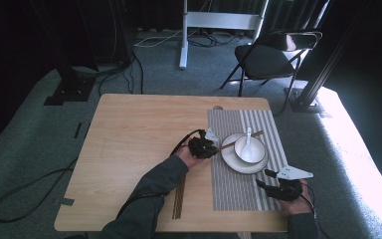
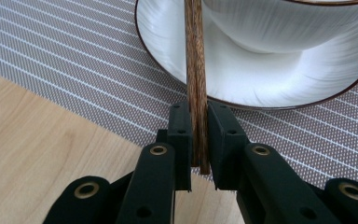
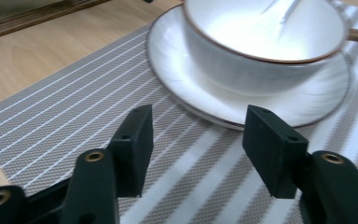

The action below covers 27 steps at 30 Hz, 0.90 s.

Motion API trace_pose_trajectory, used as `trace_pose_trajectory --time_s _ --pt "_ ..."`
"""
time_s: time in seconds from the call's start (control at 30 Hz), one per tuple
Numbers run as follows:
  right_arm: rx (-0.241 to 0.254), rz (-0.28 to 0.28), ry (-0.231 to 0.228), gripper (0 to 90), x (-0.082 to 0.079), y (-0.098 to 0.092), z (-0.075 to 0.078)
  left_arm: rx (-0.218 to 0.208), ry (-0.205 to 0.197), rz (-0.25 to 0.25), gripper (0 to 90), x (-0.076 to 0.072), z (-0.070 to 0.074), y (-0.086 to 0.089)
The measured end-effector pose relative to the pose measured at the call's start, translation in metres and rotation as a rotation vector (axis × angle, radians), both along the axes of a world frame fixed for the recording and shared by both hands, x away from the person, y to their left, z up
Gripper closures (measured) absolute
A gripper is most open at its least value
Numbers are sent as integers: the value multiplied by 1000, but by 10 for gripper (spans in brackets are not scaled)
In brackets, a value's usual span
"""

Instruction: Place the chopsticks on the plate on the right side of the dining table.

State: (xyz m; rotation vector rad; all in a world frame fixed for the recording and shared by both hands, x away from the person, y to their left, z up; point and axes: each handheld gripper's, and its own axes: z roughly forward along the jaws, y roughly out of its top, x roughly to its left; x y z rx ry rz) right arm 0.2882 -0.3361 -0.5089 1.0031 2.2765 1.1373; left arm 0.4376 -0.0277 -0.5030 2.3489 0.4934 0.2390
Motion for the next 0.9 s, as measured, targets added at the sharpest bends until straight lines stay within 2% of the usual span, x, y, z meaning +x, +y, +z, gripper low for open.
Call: trace_pose_trajectory --time_s 0.2,0.43,0.9 --pt "-16 -56 -7 471 7 -11 2 8 -7 -15 807 2 0 -1" --pt "-27 -140 -11 510 22 -21 4 9 -1 -23 808 5 -3 -2" --pt "-35 -339 -43 535 70 -35 15 15 7 -46 807 11 -7 -4"
